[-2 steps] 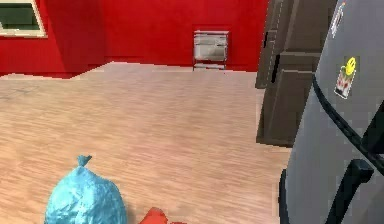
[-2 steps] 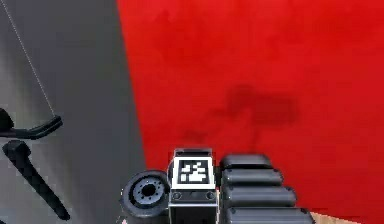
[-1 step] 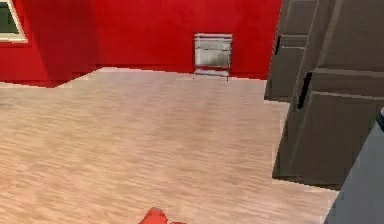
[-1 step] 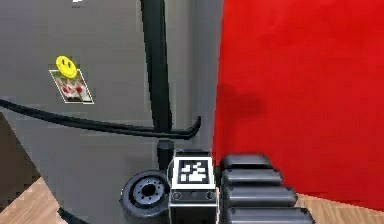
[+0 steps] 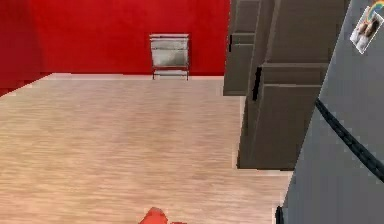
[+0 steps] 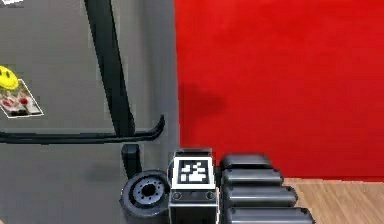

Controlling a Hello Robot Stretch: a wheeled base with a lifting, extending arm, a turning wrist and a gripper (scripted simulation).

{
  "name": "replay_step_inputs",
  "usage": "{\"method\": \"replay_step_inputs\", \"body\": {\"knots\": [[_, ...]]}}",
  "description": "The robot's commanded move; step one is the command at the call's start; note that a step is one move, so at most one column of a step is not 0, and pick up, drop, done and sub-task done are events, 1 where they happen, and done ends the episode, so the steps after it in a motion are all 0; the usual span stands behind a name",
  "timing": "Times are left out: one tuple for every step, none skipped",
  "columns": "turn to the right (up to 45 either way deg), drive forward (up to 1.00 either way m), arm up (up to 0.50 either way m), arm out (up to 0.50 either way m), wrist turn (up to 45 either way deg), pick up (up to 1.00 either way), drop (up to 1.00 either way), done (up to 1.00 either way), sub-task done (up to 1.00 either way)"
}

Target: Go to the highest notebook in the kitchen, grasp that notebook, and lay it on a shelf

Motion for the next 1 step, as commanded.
{"method": "replay_step_inputs", "body": {"knots": [[0.0,1.00,0.00,0.00,0.0,0.00,0.00,0.00,0.00]]}}
